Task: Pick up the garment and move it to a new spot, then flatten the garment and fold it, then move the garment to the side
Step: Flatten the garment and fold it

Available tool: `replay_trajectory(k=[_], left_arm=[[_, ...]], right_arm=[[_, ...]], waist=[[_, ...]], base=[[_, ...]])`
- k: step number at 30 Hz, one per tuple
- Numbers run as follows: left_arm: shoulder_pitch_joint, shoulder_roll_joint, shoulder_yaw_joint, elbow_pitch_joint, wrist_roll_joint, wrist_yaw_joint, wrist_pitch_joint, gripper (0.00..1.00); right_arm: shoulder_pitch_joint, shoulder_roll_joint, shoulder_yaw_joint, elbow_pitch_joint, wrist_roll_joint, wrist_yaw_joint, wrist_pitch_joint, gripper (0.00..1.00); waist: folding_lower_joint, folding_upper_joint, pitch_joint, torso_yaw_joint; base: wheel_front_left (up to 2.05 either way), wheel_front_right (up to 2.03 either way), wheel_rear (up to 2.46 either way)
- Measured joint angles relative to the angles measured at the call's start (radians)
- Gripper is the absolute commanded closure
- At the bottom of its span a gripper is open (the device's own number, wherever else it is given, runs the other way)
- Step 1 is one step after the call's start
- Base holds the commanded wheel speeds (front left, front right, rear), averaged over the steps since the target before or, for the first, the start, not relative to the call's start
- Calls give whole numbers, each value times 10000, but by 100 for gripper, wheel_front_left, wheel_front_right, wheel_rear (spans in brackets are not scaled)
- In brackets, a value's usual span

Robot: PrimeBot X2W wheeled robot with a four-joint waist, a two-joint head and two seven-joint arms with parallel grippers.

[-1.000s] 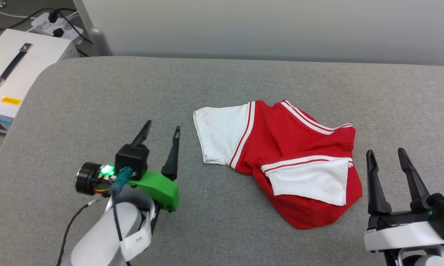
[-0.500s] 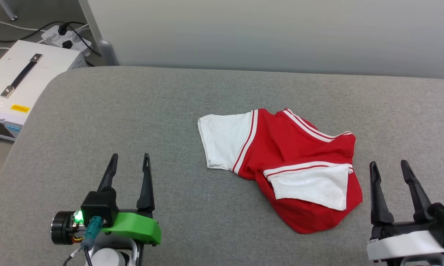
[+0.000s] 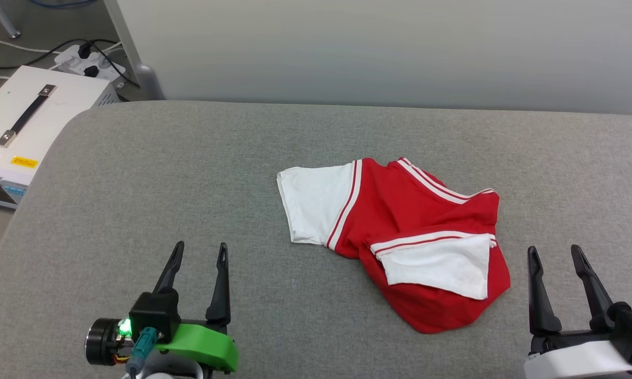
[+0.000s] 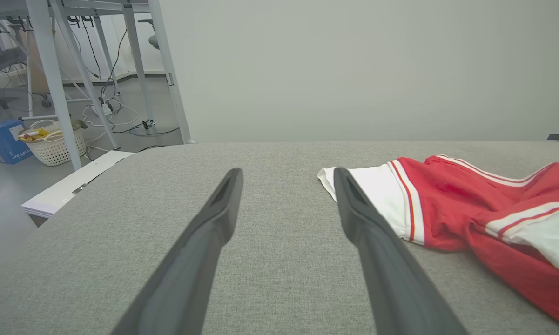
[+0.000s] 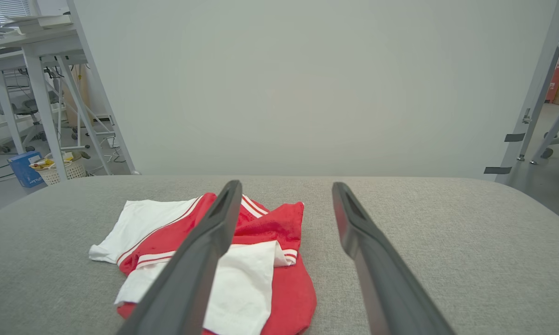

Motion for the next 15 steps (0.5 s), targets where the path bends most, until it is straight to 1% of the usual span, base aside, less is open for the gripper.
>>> replay_trajectory(k=[10,15], left_arm=[[70,-267,433,159,353,-387,0,0],[93,-362,537,217,462,-477,0,0]], right_arm=[[52,0,2,36,17,0,0,0],[58,0,2,50,17,0,0,0]], waist=[[0,0,-33,-108],[0,0,-63,-106]], base=[[0,0,0],[0,0,0]])
